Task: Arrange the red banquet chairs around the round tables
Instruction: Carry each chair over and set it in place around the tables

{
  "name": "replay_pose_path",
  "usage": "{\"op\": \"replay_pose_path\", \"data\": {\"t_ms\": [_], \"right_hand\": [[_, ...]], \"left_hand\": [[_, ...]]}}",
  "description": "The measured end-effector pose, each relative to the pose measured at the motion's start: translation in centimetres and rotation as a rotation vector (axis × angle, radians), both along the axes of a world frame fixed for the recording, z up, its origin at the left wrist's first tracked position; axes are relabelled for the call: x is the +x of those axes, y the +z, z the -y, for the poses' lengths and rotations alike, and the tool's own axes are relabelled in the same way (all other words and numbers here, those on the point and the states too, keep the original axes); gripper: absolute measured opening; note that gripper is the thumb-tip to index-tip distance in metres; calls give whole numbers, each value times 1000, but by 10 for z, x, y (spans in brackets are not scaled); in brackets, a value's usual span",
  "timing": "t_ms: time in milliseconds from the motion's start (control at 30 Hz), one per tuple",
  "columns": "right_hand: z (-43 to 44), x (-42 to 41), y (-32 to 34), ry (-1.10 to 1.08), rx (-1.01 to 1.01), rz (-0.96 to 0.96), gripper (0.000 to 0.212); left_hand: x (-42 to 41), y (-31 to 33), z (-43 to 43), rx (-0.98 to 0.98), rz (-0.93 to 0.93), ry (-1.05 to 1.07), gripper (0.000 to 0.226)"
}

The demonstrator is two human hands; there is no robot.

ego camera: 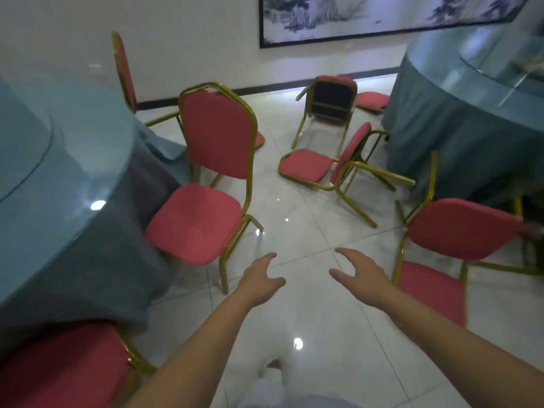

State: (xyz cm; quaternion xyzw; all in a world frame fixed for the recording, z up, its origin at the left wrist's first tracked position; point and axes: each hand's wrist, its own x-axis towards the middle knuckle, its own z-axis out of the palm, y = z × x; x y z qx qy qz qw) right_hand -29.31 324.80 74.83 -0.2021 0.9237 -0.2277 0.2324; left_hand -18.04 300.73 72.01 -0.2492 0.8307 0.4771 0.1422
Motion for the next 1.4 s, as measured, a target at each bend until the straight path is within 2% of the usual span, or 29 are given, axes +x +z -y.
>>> {"op": "replay_pose_path", "data": {"t_ms": [233, 433, 633, 833, 967, 1133, 1400], "right_hand": [[29, -105, 1, -131, -10, 35, 62], [72, -245, -18, -147, -37, 19, 59], [122, -423, -14, -93, -90, 33, 60], [205, -588, 5, 20, -78, 14, 62], [269, -674, 12, 109, -112, 13, 63], [331, -766, 22, 138, -54, -46, 63], [370, -883, 16, 148, -23, 32, 63]], "left_hand": [[-154, 6, 53, 49, 5, -59, 68], [-308, -5, 92, -3, 12, -91, 67], [-449, 1, 145, -75, 103, -50, 71], [-565, 11, 196, -96, 92, 5, 71], [-640, 4, 233, -90, 94, 22, 74], [-744, -11, 299, -20, 110, 118, 69], [-877, -17, 389, 45, 196, 222, 67]]}}
